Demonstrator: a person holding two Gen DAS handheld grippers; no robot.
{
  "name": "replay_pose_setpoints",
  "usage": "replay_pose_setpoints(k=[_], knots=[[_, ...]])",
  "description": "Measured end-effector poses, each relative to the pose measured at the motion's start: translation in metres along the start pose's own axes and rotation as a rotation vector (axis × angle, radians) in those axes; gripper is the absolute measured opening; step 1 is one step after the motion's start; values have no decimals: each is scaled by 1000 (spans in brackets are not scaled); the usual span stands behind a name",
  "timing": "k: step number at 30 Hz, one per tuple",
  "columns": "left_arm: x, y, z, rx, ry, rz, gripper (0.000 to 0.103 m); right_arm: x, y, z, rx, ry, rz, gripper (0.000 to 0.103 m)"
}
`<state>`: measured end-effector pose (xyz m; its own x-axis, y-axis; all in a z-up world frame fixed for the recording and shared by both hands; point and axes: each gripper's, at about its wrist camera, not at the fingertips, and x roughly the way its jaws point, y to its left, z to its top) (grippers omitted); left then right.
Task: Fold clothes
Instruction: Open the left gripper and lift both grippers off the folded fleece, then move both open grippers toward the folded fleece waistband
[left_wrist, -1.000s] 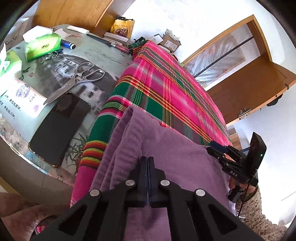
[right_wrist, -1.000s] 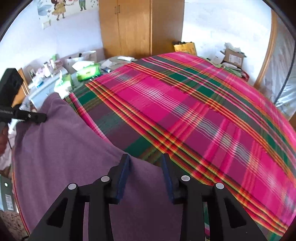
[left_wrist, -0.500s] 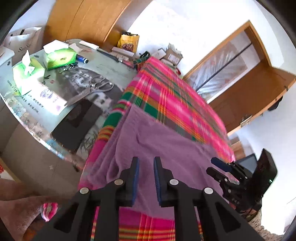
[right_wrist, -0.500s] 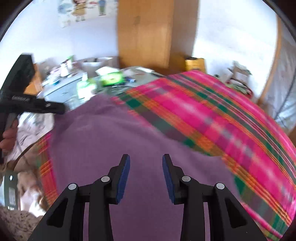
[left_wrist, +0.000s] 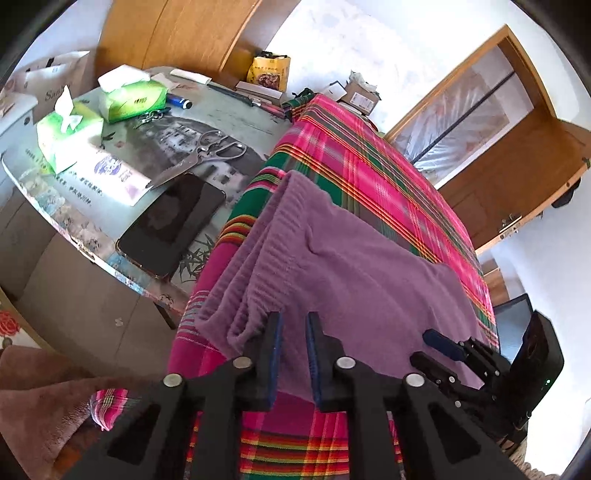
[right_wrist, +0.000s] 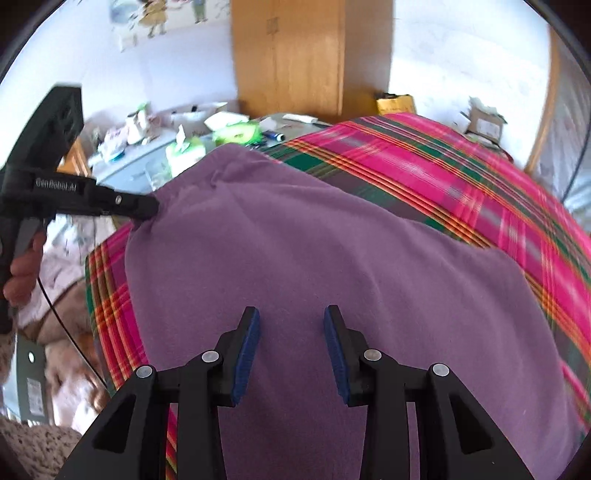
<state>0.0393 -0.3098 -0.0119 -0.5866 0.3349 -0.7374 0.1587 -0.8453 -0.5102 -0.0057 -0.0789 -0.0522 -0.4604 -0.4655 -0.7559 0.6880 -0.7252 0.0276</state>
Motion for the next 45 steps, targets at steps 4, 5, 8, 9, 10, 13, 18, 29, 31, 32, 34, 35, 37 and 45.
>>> replay_pose_setpoints(k=[4, 5, 8, 9, 10, 13, 18, 29, 31, 32, 34, 35, 37, 45], knots=[[1, 5, 0, -6, 1, -11, 7, -1, -1, -3, 42, -22, -3, 38], [1, 6, 1, -15, 3, -14, 7, -1, -1, -4, 48, -29, -7, 38], [0, 8, 0, -29, 1, -18, 5, -4, 4, -5, 37, -34, -37, 38], [-1, 8, -1, -30, -3, -14, 5, -5, 5, -5, 42, -32, -43, 38], [-3, 7, -2, -31, -6, -8, 5, -6, 5, -6, 47, -30, -45, 38], [-7, 6, -7, -46, -12, 0, 6, -15, 6, -9, 79, -35, -52, 38], [-8, 5, -13, -65, -8, 3, 10, -27, 19, -14, 56, -59, -45, 38], [-4, 7, -16, -92, -4, -2, 10, -41, -1, -46, 152, -55, -62, 38], [-4, 5, -18, -88, -17, 9, 10, -50, -7, -57, 173, -59, -71, 38], [-4, 4, -19, -86, -20, 13, 10, -54, -10, -63, 178, -64, -63, 38], [-5, 4, -19, -91, -22, 15, 10, -61, -13, -72, 173, -76, -57, 38], [-5, 5, -19, -98, -20, 12, 10, -64, -12, -74, 173, -78, -63, 38], [-6, 6, -20, -117, -15, 9, 10, -67, -11, -77, 169, -79, -75, 38], [-17, 2, -32, -128, -24, 60, 20, -72, 6, -68, 126, -132, -50, 38]])
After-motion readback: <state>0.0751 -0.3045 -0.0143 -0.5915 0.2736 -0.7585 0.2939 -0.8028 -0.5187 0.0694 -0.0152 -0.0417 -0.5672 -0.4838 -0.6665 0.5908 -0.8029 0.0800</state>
